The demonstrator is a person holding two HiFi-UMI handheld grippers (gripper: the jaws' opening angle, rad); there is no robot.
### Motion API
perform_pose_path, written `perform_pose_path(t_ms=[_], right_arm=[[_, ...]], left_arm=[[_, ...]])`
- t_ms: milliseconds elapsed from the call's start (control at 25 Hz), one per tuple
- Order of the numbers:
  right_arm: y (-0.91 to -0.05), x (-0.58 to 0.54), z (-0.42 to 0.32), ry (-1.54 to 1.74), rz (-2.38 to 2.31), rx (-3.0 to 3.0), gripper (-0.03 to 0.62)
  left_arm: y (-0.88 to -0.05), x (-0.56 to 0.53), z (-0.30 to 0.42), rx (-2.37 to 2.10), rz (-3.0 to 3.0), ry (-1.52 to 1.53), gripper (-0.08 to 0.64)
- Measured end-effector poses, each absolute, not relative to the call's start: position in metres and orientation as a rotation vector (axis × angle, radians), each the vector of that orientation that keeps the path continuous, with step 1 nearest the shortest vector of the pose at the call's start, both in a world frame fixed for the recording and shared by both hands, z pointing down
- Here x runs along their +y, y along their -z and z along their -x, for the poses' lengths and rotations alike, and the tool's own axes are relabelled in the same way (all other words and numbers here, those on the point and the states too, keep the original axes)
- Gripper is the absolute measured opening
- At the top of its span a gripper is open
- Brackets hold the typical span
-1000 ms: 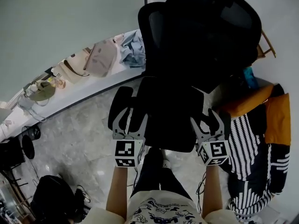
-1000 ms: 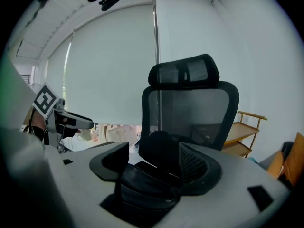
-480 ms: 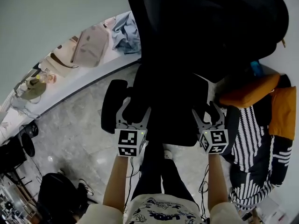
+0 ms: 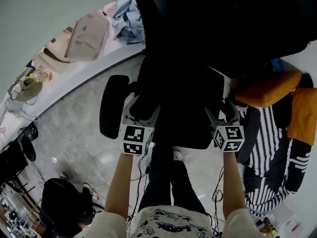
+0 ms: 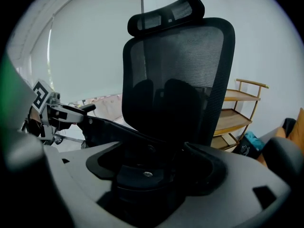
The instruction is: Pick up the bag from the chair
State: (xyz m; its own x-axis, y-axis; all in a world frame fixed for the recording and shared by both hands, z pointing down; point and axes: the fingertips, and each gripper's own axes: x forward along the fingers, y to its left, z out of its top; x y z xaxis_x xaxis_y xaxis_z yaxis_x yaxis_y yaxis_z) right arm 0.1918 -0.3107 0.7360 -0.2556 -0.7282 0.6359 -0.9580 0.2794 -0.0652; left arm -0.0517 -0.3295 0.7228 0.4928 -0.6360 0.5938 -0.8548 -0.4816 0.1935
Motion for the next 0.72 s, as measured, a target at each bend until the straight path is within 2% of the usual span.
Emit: perform_pose_path(t_ms=[320, 560, 600, 720], right_arm=[[-0.773, -0.318, -0.200, -0.667, -1.463, -2.046, 0.394], [-0.788, -0.325, -0.196, -0.661, -1.374, -2.073, 0.318], [-0.789, -0.326, -0.194, -0.660, -1.360, -2.081, 0.291], [-0.789, -0.326, -0.191, -0.645, -1.336, -2.094, 0.236]], left_arm=[[-0.753, -0.336, 0.046, -1.172, -2.297, -0.642, 0.279], [-0.776, -0.334, 0.040, -1.095, -2.316, -0.711, 0.278], [-0.779, -0.333, 0.040, -1.089, -2.316, -0.722, 0.269], [-0.786, -0.332, 0.038, -1.068, -2.320, -0.741, 0.171]])
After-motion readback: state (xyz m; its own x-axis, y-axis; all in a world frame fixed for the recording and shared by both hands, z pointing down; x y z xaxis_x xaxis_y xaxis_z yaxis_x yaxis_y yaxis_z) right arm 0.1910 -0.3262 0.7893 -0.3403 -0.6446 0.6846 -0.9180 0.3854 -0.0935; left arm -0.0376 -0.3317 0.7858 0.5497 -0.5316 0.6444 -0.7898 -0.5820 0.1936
